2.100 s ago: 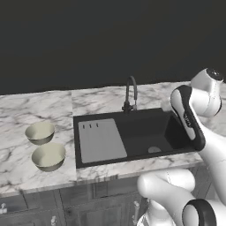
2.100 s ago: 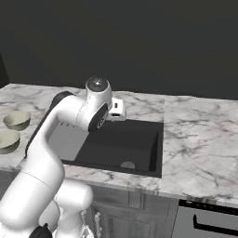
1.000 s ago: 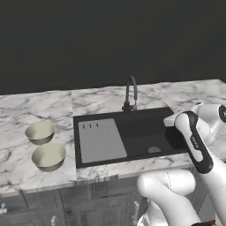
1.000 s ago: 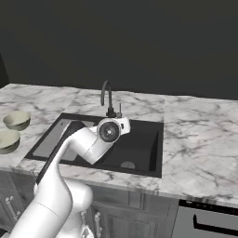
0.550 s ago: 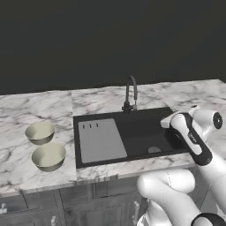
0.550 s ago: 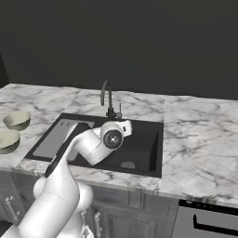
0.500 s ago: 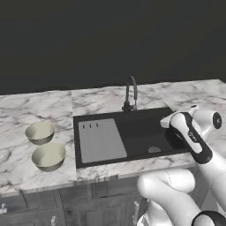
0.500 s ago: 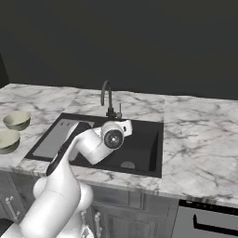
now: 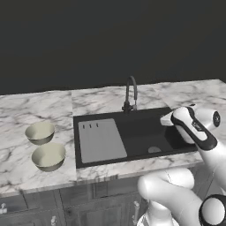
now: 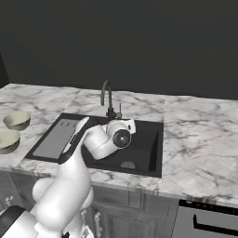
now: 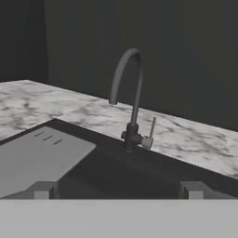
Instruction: Rinse each bowl for a few seconds and place them down in the sink or on the counter.
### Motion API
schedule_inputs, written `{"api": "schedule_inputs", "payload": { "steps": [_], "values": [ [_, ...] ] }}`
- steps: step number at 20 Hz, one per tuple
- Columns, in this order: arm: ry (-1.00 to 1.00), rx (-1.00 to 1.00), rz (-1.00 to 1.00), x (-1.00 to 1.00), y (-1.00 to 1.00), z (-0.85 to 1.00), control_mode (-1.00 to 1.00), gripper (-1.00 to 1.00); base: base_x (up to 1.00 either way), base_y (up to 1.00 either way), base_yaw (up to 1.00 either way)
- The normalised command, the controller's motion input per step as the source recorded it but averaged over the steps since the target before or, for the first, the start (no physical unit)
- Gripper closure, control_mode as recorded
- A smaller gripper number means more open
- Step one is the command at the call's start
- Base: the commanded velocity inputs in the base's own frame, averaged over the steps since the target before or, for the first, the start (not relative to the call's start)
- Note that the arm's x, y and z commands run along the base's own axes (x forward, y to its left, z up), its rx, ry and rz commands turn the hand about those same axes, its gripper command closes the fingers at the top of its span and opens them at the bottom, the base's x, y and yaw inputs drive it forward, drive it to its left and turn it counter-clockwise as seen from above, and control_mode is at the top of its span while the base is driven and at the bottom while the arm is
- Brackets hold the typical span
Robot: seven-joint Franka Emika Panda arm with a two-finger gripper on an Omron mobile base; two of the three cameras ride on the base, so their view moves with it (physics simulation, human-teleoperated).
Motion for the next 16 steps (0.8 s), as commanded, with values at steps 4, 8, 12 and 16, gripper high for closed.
{"api": "schedule_inputs", "payload": {
  "steps": [4,8,12,16],
  "values": [
    [-0.11,0.05,0.04,0.11,-0.01,-0.12,-1.00,-1.00,0.00,0.00,0.00],
    [-0.14,0.05,0.03,0.16,0.00,-0.09,-1.00,-1.00,0.00,0.00,0.00],
    [-0.15,0.03,0.01,0.21,0.01,-0.05,-1.00,-1.00,0.00,0.00,0.00],
    [-0.11,0.03,0.00,0.23,0.01,-0.03,-1.00,-1.00,0.00,0.00,0.00]
  ]
}}
